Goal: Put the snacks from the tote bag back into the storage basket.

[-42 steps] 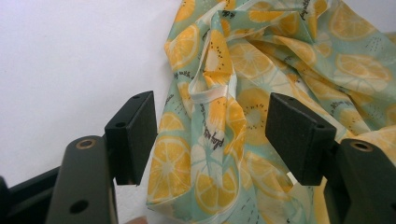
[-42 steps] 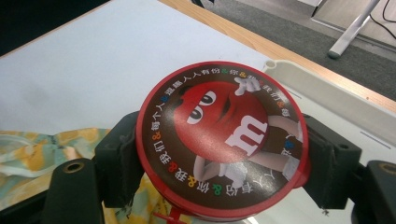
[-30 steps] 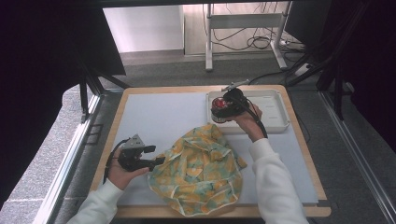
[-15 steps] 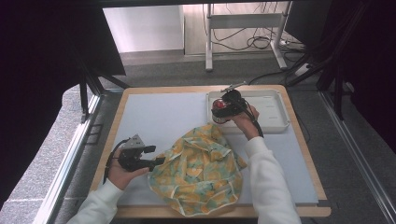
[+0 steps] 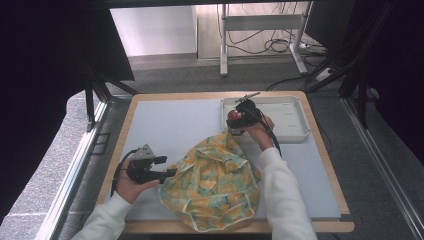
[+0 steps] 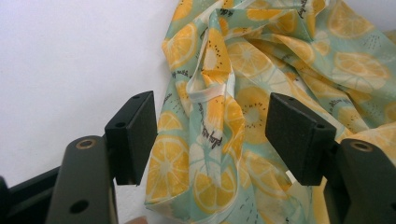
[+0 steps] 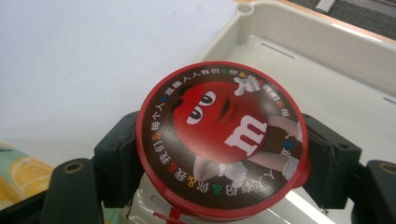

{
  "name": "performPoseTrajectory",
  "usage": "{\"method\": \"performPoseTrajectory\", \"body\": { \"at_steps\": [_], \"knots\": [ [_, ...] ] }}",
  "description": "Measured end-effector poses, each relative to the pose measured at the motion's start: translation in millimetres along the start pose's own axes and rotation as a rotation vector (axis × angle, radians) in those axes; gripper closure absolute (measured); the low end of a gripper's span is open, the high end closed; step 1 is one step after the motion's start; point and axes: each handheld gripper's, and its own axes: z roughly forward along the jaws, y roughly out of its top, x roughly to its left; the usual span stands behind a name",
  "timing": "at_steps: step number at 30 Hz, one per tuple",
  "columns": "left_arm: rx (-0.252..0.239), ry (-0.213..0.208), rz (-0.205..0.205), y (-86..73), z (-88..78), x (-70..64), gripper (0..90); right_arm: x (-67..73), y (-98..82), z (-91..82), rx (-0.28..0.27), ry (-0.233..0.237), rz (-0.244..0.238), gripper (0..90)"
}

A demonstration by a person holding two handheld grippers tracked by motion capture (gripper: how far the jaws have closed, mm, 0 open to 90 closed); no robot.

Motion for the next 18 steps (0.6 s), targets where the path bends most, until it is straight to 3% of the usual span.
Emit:
{"method": "performPoseTrajectory", "body": {
  "at_steps": [7, 10, 13, 18],
  "knots": [
    [0.002, 0.003, 0.003, -0.1, 0.6, -0.4, 34.7, -2.3, -3.6, 2.8, 0.023, 0.009, 0.021, 24.7],
    [0.001, 0.004, 0.001, 0.0, 0.4, -0.5, 34.6, -2.9, -5.1, 3.1, 0.019, -0.004, 0.032, 24.2],
    [0.001, 0.003, 0.001, 0.0, 0.3, -0.4, 34.6, -4.2, -4.2, -0.2, -0.007, 0.03, 0.072, 19.1],
    [-0.003, -0.002, -0.007, 0.4, 0.1, 0.5, 34.6, -3.7, -2.4, -7.5, -0.025, 0.002, 0.074, 15.4]
  ]
}}
